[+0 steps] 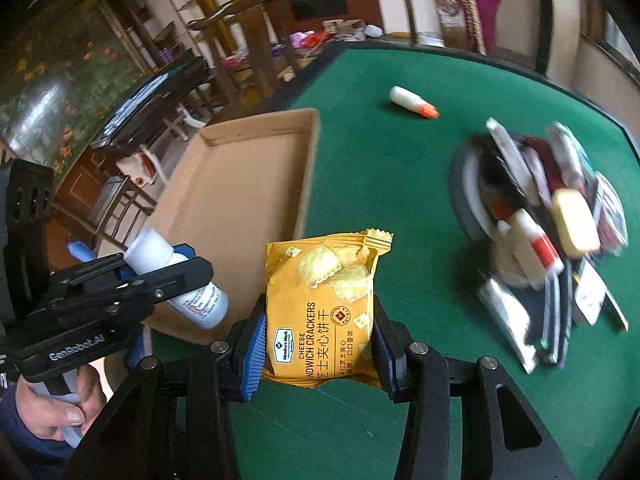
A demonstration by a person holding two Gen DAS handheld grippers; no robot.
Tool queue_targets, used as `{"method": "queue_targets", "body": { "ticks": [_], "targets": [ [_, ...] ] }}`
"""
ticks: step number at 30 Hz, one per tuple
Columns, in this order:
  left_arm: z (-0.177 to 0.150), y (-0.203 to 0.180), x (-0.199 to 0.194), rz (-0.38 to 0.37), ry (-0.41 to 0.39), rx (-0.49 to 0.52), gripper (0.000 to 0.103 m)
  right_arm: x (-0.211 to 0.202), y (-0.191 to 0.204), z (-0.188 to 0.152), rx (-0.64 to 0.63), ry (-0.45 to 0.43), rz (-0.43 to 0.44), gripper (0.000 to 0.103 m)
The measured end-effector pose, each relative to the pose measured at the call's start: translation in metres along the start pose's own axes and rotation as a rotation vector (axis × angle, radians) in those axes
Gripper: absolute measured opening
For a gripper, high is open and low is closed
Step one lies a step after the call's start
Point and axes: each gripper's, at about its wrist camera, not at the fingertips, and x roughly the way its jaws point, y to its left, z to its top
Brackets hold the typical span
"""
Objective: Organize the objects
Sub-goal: 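Carry the crackers packet and white bottle toward the cardboard tray with both tools, then lower the crackers packet into the tray with the right tool while the left tool lowers the bottle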
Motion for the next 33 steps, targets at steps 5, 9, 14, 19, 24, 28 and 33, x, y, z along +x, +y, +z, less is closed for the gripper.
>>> {"method": "queue_targets", "body": {
  "ticks": [5, 9, 14, 19, 24, 28, 33],
  "targets": [
    [0.009, 0.034, -0.016, 0.042, -0.035, -0.054, 0.033, 0.009, 0.028, 0.030, -0.049, -0.007, 0.040, 0.050],
    [0.014, 0.057, -0.026, 0.074, -0.049, -0.087, 0.033, 0.021, 0.048, 0.054, -0.078, -0.012, 0.076, 0.050],
    [0.024, 0.077, -0.034, 0.098, -0.059, -0.116, 0.033, 0.045, 0.064, 0.076, -0.086, 0.012, 0.117, 0.050],
    [0.038, 0.084, -0.033, 0.118, -0.069, -0.092, 0.033, 0.069, 0.074, 0.092, -0.084, 0.039, 0.128, 0.050],
    [0.049, 0.096, -0.022, 0.131, -0.054, -0.099, 0.033, 0.082, 0.073, 0.107, -0.071, 0.056, 0.126, 0.050],
    [0.055, 0.099, -0.012, 0.133, -0.038, -0.082, 0.033, 0.092, 0.071, 0.114, -0.056, 0.071, 0.130, 0.050],
    [0.067, 0.100, 0.007, 0.134, -0.005, -0.040, 0.033, 0.105, 0.066, 0.128, -0.029, 0.092, 0.139, 0.050]
  ]
}}
